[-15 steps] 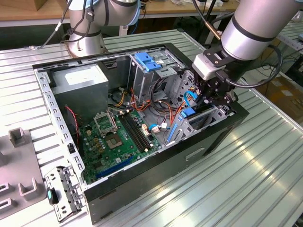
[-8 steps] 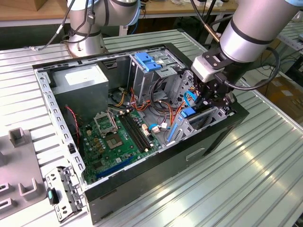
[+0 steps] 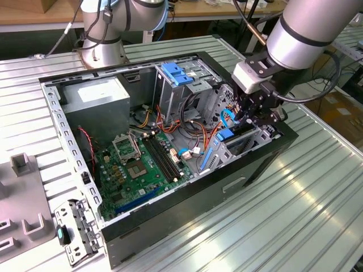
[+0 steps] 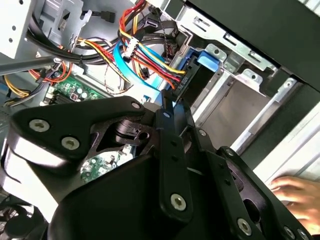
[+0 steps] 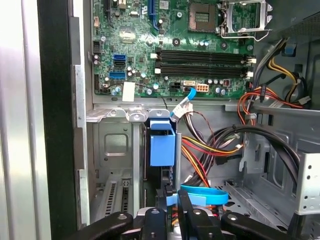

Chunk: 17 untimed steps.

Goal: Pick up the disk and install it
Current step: 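Insert the second disk wire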

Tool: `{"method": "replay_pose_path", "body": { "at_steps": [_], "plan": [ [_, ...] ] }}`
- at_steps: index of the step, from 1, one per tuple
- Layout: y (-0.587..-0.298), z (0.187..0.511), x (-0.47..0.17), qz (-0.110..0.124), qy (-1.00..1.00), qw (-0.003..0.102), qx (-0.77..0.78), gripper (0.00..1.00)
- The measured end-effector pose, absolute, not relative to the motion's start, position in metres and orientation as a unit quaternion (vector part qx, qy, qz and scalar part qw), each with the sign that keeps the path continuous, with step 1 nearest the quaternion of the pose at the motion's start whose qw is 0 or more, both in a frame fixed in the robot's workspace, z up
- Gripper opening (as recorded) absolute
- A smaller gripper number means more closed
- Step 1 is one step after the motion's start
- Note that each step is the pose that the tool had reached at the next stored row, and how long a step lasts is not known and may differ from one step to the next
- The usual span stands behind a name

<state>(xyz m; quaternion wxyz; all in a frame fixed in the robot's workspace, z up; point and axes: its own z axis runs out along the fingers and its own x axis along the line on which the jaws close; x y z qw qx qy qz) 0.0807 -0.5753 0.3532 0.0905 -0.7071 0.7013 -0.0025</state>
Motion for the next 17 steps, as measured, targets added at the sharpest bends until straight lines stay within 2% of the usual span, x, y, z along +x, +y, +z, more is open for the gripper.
{"method": "replay_pose_path", "body": {
  "at_steps": [5, 6, 7, 8, 17],
  "plan": [
    [-0.5753, 0.3560, 0.0807, -0.003, 0.701, 0.091, -0.707, 0.22],
    [-0.5753, 0.3561, 0.0807, -0.003, 0.701, 0.091, -0.707, 0.15],
    [-0.5753, 0.3560, 0.0807, -0.003, 0.701, 0.091, -0.707, 0.15],
    [-0.5753, 0.3561, 0.0807, -0.003, 0.701, 0.091, -0.707, 0.11],
    [-0.5753, 0.3564, 0.0807, -0.003, 0.701, 0.091, -0.707, 0.11]
  ]
}}
